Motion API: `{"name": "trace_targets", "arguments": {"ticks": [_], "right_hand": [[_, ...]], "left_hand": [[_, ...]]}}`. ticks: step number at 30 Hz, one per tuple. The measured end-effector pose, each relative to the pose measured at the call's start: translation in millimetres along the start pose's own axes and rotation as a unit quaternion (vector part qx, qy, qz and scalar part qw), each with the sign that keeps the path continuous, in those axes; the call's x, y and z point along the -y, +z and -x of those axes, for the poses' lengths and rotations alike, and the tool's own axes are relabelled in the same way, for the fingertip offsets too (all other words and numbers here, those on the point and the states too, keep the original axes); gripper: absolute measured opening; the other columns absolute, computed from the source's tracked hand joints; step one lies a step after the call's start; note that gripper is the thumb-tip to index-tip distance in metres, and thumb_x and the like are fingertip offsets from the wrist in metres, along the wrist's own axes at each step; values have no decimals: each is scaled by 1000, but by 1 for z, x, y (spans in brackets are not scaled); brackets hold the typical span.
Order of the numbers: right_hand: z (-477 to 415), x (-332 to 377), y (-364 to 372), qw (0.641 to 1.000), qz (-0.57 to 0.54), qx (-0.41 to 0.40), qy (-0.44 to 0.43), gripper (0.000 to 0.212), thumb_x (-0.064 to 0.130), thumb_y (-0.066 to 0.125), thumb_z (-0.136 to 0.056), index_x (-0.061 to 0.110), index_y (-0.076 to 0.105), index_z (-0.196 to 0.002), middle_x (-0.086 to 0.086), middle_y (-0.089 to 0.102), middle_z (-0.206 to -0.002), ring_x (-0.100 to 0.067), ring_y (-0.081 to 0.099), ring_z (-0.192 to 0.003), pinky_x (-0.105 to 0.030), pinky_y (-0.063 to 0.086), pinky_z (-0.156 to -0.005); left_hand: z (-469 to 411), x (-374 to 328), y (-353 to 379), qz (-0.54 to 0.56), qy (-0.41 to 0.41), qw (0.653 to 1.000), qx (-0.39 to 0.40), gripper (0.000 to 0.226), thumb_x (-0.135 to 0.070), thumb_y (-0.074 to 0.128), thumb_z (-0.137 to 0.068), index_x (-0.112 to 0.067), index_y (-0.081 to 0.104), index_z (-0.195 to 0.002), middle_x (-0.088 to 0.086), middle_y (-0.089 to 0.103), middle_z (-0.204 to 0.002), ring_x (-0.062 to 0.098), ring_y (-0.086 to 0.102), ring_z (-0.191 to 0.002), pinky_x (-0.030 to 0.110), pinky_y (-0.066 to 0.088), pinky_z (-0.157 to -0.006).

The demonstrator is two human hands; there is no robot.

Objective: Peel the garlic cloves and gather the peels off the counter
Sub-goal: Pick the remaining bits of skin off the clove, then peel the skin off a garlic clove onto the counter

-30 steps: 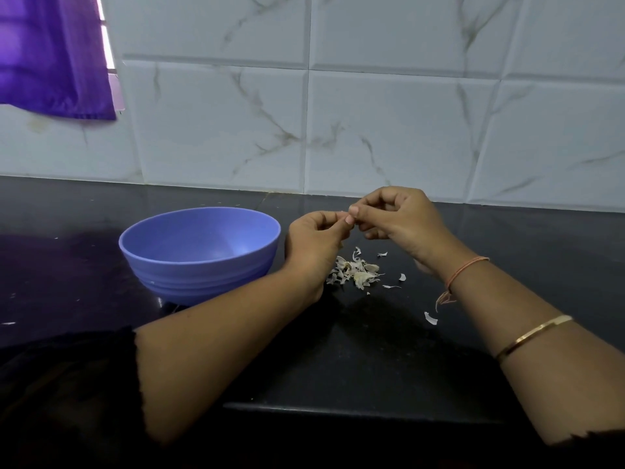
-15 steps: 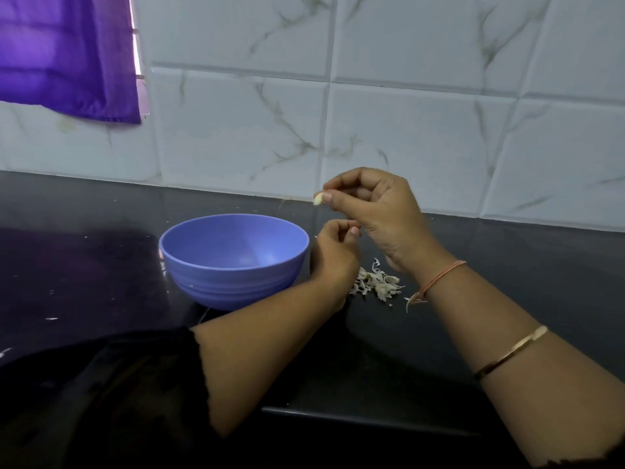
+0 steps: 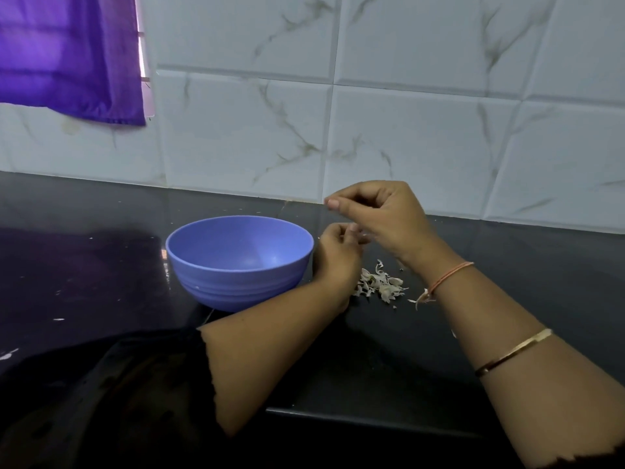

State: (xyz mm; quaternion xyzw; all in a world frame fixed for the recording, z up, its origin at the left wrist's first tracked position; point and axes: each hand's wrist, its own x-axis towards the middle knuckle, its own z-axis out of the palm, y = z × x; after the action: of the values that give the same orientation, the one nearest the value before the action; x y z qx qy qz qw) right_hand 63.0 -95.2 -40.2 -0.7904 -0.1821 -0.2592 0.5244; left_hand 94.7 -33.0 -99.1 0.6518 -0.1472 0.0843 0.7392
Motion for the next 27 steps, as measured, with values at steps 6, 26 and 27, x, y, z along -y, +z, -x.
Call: {"name": "trace_targets", "arguments": {"ticks": [6, 26, 27], "right_hand": [[3, -22, -45, 988, 120, 49, 90, 15, 5, 67, -80, -1, 69, -94, -4, 63, -71, -2, 53, -58, -9, 41, -51], [17, -41, -54, 913, 312, 151, 213, 14, 1, 63, -78, 8, 72, -86, -5, 67, -75, -15, 61, -67, -27, 53, -68], [17, -42, -55, 923, 276, 141, 226, 14, -1, 62, -79, 5, 71, -87, -8, 67, -75, -17, 62, -69, -30, 54, -72]], "left_hand": [[-8, 7, 4, 20, -24, 998, -51, 15, -23, 48, -95, -22, 53, -81, -8, 60, -78, 12, 56, -79, 36, 48, -82], [-2, 0, 5, 18, -48, 997, -56, 12, -19, 49, -95, -10, 56, -100, -7, 57, -78, 2, 51, -69, 22, 45, -66], [-2, 0, 5, 17, -48, 997, -56, 12, -19, 49, -95, -10, 56, -99, -7, 58, -78, 3, 51, -69, 23, 45, -66]]}}
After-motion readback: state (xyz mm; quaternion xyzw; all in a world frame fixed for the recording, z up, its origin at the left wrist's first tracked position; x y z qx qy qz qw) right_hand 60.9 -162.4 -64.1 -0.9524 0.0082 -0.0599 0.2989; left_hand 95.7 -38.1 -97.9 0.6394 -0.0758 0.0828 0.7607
